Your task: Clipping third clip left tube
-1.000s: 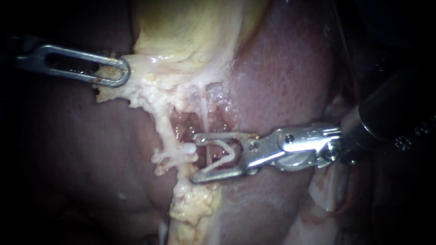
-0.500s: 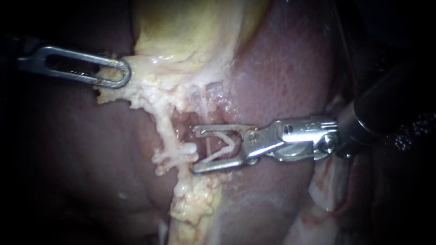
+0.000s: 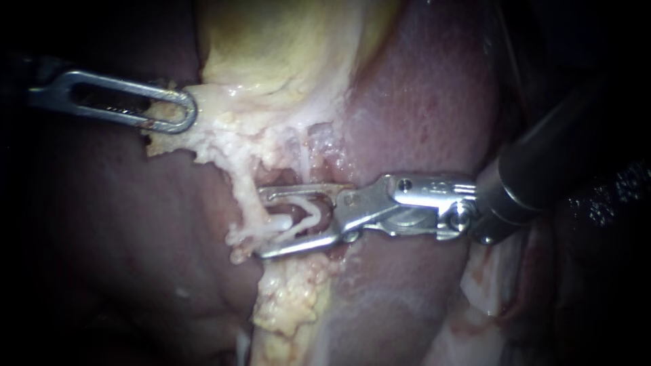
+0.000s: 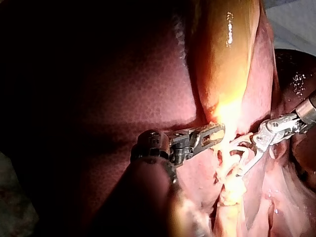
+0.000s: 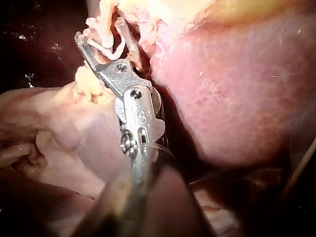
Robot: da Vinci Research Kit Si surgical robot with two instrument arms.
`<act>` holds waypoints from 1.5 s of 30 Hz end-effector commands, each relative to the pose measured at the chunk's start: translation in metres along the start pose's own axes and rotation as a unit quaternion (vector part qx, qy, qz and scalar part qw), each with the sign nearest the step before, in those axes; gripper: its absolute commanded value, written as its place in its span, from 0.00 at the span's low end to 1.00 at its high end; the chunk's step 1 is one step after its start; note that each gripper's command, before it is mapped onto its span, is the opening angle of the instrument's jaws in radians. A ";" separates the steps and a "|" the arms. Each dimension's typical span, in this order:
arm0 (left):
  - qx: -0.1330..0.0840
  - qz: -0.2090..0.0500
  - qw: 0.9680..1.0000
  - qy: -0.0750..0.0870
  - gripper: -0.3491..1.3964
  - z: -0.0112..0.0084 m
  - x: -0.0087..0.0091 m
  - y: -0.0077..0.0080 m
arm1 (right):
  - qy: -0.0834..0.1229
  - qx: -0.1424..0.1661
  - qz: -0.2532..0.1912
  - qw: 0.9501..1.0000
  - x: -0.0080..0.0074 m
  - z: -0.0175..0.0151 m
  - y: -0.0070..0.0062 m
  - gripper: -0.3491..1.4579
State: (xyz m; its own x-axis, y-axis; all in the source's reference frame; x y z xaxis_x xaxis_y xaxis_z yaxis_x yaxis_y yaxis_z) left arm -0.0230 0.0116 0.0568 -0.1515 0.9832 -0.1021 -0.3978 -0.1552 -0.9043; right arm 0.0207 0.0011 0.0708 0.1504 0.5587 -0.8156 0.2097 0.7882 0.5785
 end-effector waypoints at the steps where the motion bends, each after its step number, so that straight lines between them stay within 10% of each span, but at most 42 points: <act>1: 0.000 0.000 1.000 0.000 0.00 0.0000 0.0000 0.0000 | -0.001 -0.001 0.000 1.000 0.0000 0.0002 0.0001 0.46; 17: 0.000 0.000 1.000 -0.001 0.00 0.0004 -0.0001 0.0000 | 0.036 0.000 0.016 0.999 0.0029 0.0026 0.0006 0.46; 32: 0.000 0.001 1.000 -0.001 0.00 0.0003 -0.0001 -0.0001 | 0.041 0.013 0.028 0.999 0.0069 0.0026 -0.0032 0.45; 45: -0.001 0.001 1.000 -0.002 0.00 0.0003 -0.0001 -0.0001 | 0.042 0.011 0.055 0.998 0.0079 0.0018 -0.0036 0.32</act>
State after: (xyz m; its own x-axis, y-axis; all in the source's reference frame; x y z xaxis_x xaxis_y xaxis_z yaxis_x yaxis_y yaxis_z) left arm -0.0232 0.0115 0.0570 -0.1554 0.9826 -0.1019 -0.3959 -0.1564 -0.9049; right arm 0.0228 0.0022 0.0623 0.0927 0.6655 -0.7406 0.2176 0.7123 0.6673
